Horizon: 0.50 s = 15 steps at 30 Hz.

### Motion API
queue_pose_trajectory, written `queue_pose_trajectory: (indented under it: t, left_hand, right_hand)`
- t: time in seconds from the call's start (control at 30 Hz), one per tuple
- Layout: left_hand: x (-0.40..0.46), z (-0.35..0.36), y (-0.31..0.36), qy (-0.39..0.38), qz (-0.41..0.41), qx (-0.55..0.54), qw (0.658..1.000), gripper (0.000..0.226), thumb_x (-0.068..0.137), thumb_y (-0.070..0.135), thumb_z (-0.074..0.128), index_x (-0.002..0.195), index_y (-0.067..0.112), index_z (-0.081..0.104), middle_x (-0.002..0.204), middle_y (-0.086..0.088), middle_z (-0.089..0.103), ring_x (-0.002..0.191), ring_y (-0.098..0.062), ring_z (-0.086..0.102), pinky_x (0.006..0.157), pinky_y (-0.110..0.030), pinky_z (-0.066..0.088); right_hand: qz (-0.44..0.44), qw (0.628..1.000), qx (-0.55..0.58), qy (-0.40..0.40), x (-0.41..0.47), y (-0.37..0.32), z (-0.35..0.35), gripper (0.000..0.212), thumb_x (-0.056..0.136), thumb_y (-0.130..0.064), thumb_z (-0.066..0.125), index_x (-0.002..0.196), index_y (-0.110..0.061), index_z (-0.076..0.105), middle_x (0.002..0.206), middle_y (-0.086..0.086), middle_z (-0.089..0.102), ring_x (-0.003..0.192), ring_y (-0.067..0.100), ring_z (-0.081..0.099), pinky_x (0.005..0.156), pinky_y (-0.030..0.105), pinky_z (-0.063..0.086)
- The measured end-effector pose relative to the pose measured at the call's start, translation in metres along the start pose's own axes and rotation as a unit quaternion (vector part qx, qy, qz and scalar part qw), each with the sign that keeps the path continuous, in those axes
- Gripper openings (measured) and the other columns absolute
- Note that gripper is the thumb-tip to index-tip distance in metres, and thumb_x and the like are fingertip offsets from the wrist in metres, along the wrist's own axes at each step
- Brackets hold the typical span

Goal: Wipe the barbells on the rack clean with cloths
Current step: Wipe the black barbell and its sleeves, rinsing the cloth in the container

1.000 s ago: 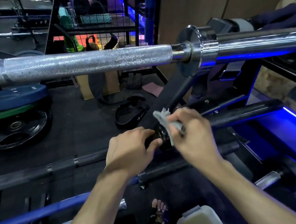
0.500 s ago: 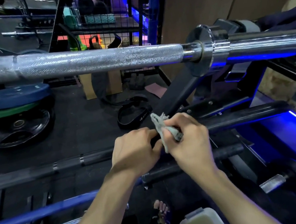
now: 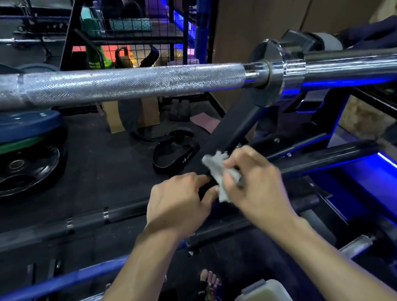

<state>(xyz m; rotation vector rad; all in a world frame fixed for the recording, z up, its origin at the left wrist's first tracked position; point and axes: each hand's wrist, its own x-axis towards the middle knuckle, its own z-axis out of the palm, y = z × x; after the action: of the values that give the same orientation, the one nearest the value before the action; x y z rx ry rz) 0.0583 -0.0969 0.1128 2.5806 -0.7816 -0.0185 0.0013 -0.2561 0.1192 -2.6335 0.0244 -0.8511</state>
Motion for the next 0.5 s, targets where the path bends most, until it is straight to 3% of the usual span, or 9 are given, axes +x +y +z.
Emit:
queue_pose_trajectory:
  t: [0.1, 0.23, 0.37, 0.43, 0.5]
  left_hand:
    - [0.0, 0.0, 0.0, -0.007, 0.001, -0.001, 1.0, 0.038, 0.099, 0.064, 0.041, 0.118, 0.041, 0.065, 0.107, 0.016, 0.066, 0.104, -0.011, 0.061, 0.071, -0.033, 0.037]
    - [0.0, 0.0, 0.0, -0.012, -0.004, 0.01, 1.0, 0.034, 0.099, 0.061, 0.042, 0.115, 0.042, 0.065, 0.103, 0.014, 0.066, 0.1, -0.014, 0.063, 0.068, -0.033, 0.034]
    - [-0.001, 0.0, 0.001, -0.013, -0.003, 0.006, 1.0, 0.036, 0.099, 0.064, 0.04, 0.118, 0.044, 0.063, 0.106, 0.016, 0.065, 0.104, -0.012, 0.061, 0.07, -0.033, 0.034]
    - [-0.001, 0.0, 0.0, -0.006, -0.007, 0.004, 1.0, 0.036, 0.099, 0.064, 0.04, 0.117, 0.043, 0.064, 0.105, 0.016, 0.065, 0.103, -0.011, 0.061, 0.07, -0.033, 0.035]
    - [0.0, 0.002, 0.0, -0.006, -0.005, 0.011, 1.0, 0.035, 0.099, 0.063, 0.041, 0.116, 0.043, 0.064, 0.105, 0.015, 0.066, 0.101, -0.012, 0.062, 0.069, -0.033, 0.036]
  right_hand:
    - [0.065, 0.998, 0.015, 0.023, 0.016, 0.014, -0.009, 0.018, 0.083, -0.01, 0.069, 0.084, -0.02, 0.054, 0.087, -0.003, 0.059, 0.077, 0.02, 0.058, 0.067, 0.03, 0.042]
    - [0.001, 1.0, 0.023, -0.004, -0.002, -0.001, 0.001, 0.014, 0.082, -0.01, 0.07, 0.092, -0.012, 0.061, 0.092, 0.001, 0.06, 0.079, 0.017, 0.055, 0.069, 0.023, 0.038]
    - [0.125, 0.991, -0.011, 0.046, 0.011, 0.028, -0.007, 0.013, 0.084, -0.011, 0.07, 0.086, -0.014, 0.058, 0.09, 0.0, 0.058, 0.079, 0.026, 0.06, 0.069, 0.035, 0.044]
    - [0.098, 0.991, 0.055, 0.076, 0.004, 0.019, -0.011, 0.015, 0.083, -0.011, 0.072, 0.085, -0.015, 0.058, 0.087, -0.002, 0.059, 0.076, 0.017, 0.058, 0.068, 0.032, 0.044]
    - [0.036, 0.995, 0.07, 0.056, -0.012, 0.002, -0.006, 0.012, 0.084, -0.015, 0.071, 0.088, -0.013, 0.06, 0.09, -0.003, 0.058, 0.076, 0.015, 0.056, 0.066, 0.026, 0.043]
